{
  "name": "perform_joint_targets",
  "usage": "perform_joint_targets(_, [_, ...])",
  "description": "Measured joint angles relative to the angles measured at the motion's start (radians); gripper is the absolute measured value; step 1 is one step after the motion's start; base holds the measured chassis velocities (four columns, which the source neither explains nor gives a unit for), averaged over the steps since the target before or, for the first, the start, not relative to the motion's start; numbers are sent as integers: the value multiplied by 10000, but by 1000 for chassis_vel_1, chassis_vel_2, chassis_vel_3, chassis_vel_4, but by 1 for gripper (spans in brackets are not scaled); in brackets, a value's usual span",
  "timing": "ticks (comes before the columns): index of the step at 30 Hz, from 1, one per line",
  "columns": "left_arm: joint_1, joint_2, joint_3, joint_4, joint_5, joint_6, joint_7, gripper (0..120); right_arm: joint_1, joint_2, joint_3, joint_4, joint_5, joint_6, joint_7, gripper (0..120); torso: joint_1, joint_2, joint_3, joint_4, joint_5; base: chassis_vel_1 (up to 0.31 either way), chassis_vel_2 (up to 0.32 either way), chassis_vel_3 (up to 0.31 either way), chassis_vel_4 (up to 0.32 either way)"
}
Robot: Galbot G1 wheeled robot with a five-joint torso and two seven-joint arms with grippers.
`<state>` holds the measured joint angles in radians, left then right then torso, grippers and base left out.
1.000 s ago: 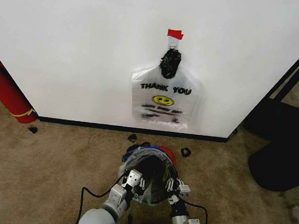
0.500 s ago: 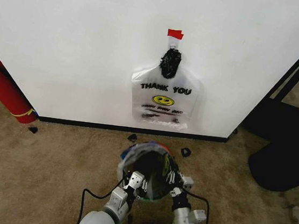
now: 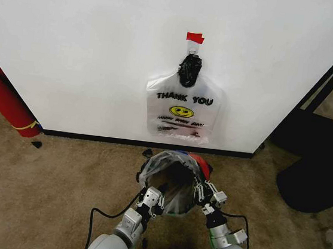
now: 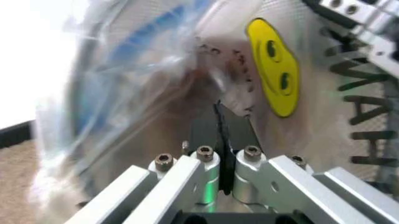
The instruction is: Pick up the garbage bag from the wall and place it over the trash bin.
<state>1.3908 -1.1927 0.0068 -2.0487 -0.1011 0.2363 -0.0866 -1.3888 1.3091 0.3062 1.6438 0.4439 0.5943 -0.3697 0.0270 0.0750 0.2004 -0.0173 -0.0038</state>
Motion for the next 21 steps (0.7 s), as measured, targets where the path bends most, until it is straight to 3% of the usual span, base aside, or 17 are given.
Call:
perform_joint_targets(3, [13,0,46,21,-144,169,154,0,0,33,12,-44,-45,87,-169,0,0,0,0,1,0,0,0,0,0])
perform_joint_targets(14, [-395,94,102,252,-600,2228,732,0,24,225,148,-53,-301,730,-1952,0,0,0,0,0,-1,0,0,0,0])
perform_joint_targets(21, [-813,-27,221,690,-1097,2343,885,0,-68,321,-69,-36,-380,876,-2364,0,0,0,0,0,-1,0,0,0,0])
